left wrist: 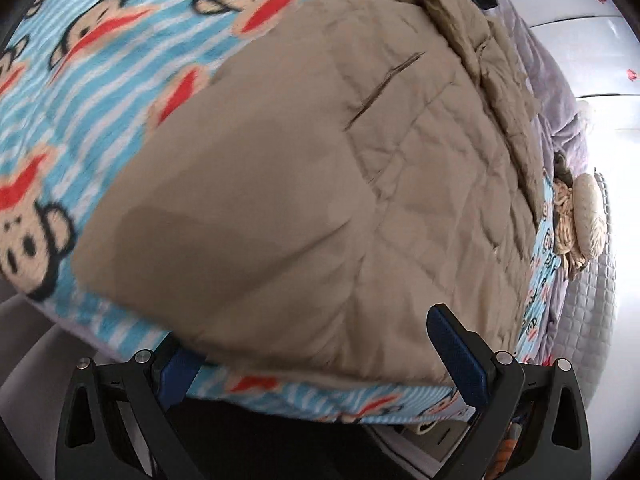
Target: Fold large clothes
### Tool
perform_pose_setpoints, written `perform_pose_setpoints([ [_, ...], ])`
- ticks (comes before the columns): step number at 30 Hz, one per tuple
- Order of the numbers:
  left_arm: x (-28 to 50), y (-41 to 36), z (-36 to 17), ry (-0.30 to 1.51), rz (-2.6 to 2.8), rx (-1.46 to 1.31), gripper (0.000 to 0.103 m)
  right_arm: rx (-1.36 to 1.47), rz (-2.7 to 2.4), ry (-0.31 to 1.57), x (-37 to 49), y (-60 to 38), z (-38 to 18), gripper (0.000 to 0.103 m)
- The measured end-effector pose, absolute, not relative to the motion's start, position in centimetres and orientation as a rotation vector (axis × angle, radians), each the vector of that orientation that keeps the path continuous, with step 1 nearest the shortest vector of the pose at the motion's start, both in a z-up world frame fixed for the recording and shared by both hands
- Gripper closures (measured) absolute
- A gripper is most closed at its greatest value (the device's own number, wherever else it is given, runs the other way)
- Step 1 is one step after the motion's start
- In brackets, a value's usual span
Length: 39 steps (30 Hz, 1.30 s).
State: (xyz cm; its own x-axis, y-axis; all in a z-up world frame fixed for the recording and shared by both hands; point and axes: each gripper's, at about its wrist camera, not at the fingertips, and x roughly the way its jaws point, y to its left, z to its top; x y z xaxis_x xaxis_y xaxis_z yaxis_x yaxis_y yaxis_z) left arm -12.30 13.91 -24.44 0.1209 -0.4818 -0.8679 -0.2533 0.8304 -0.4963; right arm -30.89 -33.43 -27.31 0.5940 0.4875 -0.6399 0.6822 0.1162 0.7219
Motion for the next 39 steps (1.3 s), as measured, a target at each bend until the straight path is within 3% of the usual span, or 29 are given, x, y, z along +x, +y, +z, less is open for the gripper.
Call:
perform_pose_setpoints([
  [3,-11.4,13.3,-24.1,1.442,-0.214,-0.606,0.003,1.591,-0.173,0.965,-30.3,-33.3,-27.8,0.003],
  [4,-11.2,13.2,-24.0,1.440,-0.218,-0.603,0.007,1.607,-0.174,0.953,-30.1,-33.2,-28.0,0.011],
  [5,-11.0,13.3,-24.0,1.437,-0.221,-0.604,0.017,1.624,-0.173,0.943,-30.0,-33.1,-28.2,0.028],
  [6,-10.8,13.1,-24.0,1.440,-0.221,-0.599,0.024,1.638,-0.181,0.948,-30.1,-33.0,-28.4,0.036],
  [7,-10.6,13.1,-24.1,1.446,-0.222,-0.594,0.046,1.653,-0.196,0.960,-30.1,-33.0,-28.8,0.045],
  [8,-10.4,13.1,-24.3,1.449,-0.223,-0.593,0.060,1.671,-0.208,0.961,-30.3,-32.8,-29.0,0.054],
  [9,-10.3,13.3,-24.4,1.455,-0.230,-0.595,0.085,1.675,-0.226,0.965,-30.5,-32.8,-29.0,0.062],
  [10,-10.2,13.6,-24.4,1.450,-0.244,-0.608,0.088,1.675,-0.226,0.965,-30.5,-32.8,-29.0,0.081],
  [11,-10.2,14.0,-24.1,1.439,-0.249,-0.616,0.091,1.665,-0.230,0.966,-30.6,-32.7,-28.9,0.089],
  [14,-10.2,14.3,-22.4,1.395,-0.282,-0.604,0.091,1.607,-0.223,0.947,-30.5,-32.6,-27.7,0.094],
  [28,-5.3,12.3,-12.4,1.178,-0.318,-0.576,0.091,1.437,-0.081,0.903,-25.1,-35.2,-20.1,0.096],
  [39,4.5,8.2,-5.7,1.001,-0.265,-0.528,0.091,1.125,0.129,0.900,-11.1,-39.8,-11.6,0.096],
])
